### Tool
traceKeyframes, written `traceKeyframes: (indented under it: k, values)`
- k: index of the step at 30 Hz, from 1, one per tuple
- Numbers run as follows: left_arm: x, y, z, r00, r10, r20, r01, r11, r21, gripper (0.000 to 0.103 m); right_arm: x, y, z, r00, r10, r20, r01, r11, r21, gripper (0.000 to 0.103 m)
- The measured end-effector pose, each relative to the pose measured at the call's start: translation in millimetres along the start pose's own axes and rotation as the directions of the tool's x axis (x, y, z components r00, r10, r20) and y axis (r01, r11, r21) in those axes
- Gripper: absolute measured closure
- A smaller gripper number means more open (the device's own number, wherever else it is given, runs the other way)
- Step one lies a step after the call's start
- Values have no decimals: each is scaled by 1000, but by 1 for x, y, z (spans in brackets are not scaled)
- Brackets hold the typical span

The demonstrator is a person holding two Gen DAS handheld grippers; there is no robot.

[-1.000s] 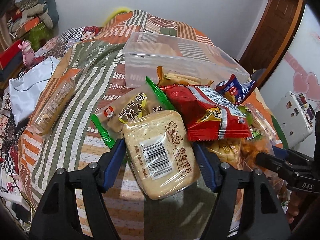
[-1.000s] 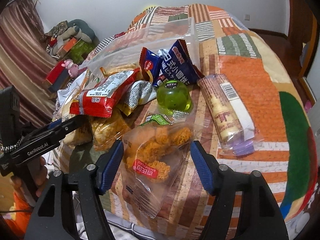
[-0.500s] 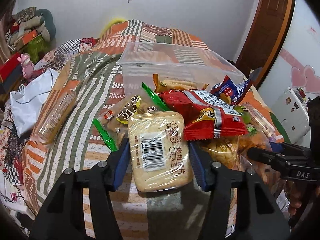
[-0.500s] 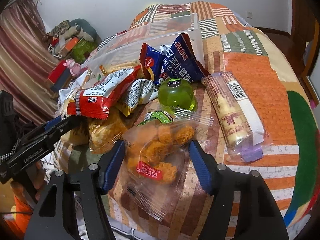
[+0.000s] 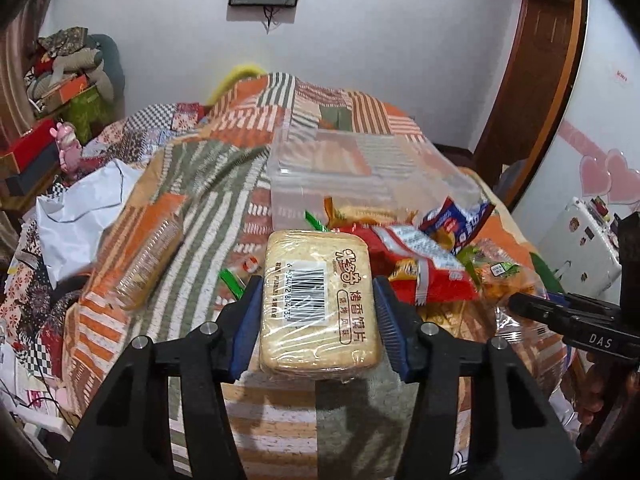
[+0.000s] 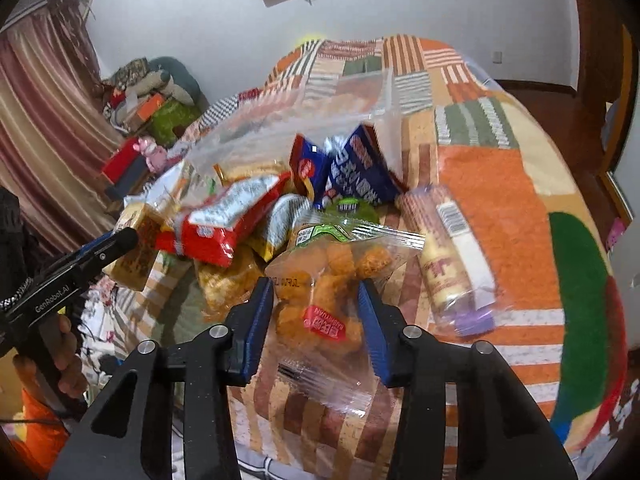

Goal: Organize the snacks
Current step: 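Carry the bread pack and chicken-bite bag into the clear box and release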

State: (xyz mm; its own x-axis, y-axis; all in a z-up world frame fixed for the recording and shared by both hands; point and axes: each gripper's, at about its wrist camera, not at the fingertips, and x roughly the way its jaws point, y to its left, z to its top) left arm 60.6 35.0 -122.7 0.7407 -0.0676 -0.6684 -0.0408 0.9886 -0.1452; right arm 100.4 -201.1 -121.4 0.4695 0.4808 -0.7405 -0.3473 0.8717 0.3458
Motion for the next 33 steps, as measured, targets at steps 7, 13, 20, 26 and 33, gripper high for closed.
traceKeyframes:
  k: [7,13,20,26,33]
  values:
    - [-12,-2,20,998,-5,63,4,1000,11,49,-24,6,22,994,-13,109,16,1000,-25,64]
    - [-15,-6,43,993,-24,112,21,999,27,49,-33,14,45,981,-6,195,16,999,-51,64]
    - [-9,-12,73,989,-40,143,33,998,52,49,-28,25,69,967,-12,254,38,995,-97,64]
    - [7,-15,95,987,-36,159,26,998,65,49,-17,35,85,959,-10,282,47,991,-125,64]
    - [38,-18,117,989,-25,144,12,996,89,49,0,30,103,960,-17,278,53,991,-125,64]
